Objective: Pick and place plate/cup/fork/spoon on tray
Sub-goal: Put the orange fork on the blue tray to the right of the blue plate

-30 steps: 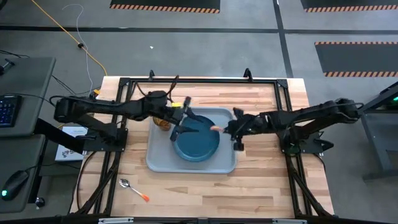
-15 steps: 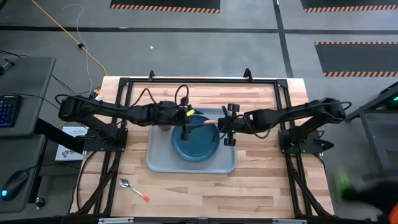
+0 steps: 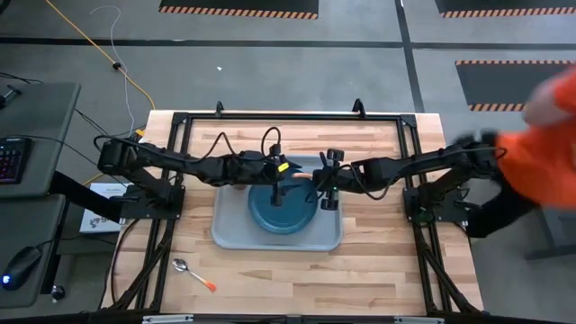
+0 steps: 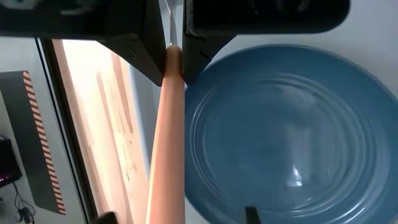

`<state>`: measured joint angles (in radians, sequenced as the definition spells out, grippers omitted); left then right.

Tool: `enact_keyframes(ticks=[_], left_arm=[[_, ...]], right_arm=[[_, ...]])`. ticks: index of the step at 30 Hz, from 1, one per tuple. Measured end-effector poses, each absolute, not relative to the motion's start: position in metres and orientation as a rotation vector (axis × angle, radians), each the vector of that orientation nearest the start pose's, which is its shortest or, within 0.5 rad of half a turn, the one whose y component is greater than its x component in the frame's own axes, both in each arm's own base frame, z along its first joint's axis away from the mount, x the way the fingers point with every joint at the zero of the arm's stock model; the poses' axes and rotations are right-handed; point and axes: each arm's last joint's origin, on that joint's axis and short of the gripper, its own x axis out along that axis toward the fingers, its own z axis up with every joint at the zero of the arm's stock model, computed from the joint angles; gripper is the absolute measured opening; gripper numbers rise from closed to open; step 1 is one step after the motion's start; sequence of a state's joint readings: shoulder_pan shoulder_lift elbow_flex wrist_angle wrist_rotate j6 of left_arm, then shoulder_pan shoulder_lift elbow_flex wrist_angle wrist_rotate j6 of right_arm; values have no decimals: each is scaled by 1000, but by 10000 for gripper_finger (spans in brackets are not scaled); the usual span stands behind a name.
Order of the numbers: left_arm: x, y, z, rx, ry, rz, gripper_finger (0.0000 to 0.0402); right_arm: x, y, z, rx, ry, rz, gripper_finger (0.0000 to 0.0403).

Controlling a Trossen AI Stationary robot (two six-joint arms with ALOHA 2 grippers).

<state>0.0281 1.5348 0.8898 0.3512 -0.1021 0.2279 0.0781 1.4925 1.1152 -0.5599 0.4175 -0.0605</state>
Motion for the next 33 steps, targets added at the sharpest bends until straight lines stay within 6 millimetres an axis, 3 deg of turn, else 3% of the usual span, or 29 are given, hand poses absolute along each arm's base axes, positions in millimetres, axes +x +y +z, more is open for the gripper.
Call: enact_keyframes(ticks=[7, 19, 26, 33], left_arm=[[336, 7, 240, 240, 293, 84, 196], [335, 8, 240, 265, 307, 122, 48], [335, 9, 239, 290, 324, 126, 44], [328, 10, 243, 306, 364, 148, 44]], right_arm=[[305, 7, 256, -277, 926, -295, 7], [306, 8, 256, -253, 925, -268, 7], [306, 7, 256, -254, 925, -265, 18], [306, 7, 257, -281, 916, -257, 64]])
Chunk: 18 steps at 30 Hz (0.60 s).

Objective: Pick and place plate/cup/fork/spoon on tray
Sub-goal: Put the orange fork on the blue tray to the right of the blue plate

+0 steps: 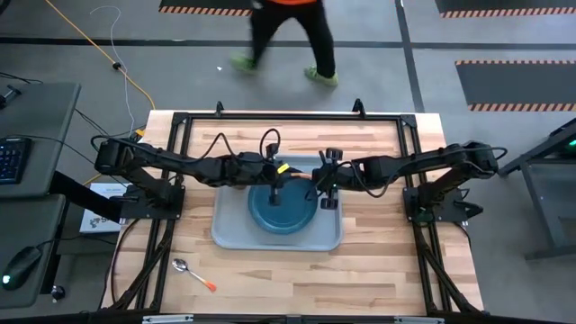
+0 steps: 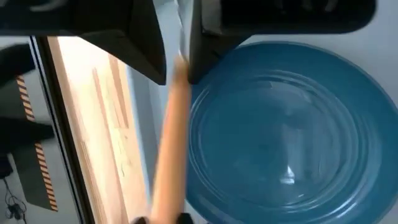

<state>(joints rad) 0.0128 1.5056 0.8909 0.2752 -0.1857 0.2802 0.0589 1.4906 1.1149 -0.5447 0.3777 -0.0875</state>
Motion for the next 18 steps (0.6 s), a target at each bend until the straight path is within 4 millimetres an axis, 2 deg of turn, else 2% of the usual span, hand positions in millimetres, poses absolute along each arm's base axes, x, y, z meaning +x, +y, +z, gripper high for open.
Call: enact_keyframes(ticks=[9, 13, 18], left_arm=[[307, 12, 255, 304, 448, 221, 44], [292, 13, 268, 284, 418, 256, 44], [261, 13, 269, 227, 299, 323, 44]], right_arm=[[301, 5, 259, -322, 936, -313, 150], [284, 4, 268, -289, 983, -324, 183], [248, 4, 268, -176, 929, -358, 196]])
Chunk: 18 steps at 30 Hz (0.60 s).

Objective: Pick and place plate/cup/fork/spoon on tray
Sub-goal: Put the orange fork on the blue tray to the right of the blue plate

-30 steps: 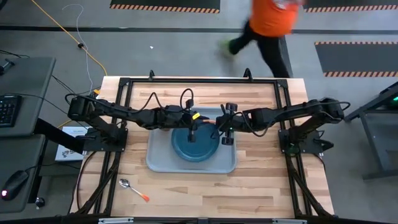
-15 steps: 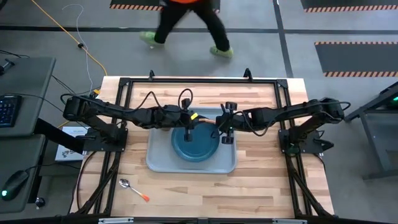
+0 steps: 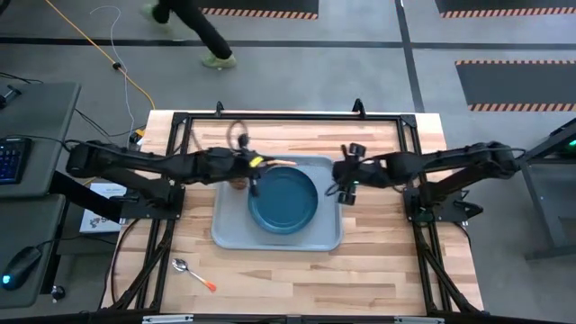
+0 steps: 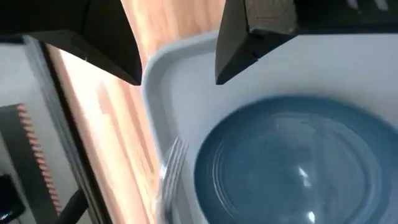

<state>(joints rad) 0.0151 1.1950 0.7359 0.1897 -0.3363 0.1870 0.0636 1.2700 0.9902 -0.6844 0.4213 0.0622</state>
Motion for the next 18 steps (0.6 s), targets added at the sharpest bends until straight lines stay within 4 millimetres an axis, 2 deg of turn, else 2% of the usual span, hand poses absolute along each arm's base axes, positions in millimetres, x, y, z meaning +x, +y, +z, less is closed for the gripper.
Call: enact_keyframes(ticks=[4, 9, 14, 18], left_arm=[[238, 14, 264, 146, 28, 356, 44], [222, 16, 256, 8, -320, 327, 44], [231, 15, 247, -110, -453, 284, 44], [254, 15, 242, -176, -526, 268, 44]], right_arm=[[225, 7, 249, -57, 712, -341, 197], [219, 7, 227, 42, 267, -258, 197], [214, 0, 230, 50, -174, -261, 197], [219, -8, 238, 36, -314, -269, 197]])
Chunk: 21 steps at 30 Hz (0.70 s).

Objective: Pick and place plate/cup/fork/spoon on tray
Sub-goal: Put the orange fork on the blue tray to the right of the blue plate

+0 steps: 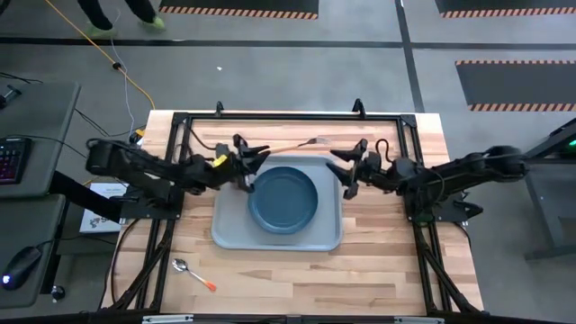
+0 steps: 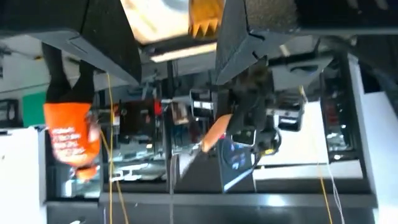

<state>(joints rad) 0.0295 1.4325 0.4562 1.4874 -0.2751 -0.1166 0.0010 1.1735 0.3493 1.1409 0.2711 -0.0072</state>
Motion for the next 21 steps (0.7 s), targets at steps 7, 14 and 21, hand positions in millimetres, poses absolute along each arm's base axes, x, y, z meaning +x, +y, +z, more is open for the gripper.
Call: enact_keyframes(ticks=[7, 14, 21], left_arm=[[300, 17, 237, -204, -559, 256, 44], [314, 16, 235, -206, -558, 242, 44], [314, 16, 235, -189, -556, 248, 44]], right_arm=[[238, -20, 256, -30, -376, -321, 197], [235, -22, 272, -87, -461, -396, 197], [234, -21, 273, -85, -472, -407, 154]])
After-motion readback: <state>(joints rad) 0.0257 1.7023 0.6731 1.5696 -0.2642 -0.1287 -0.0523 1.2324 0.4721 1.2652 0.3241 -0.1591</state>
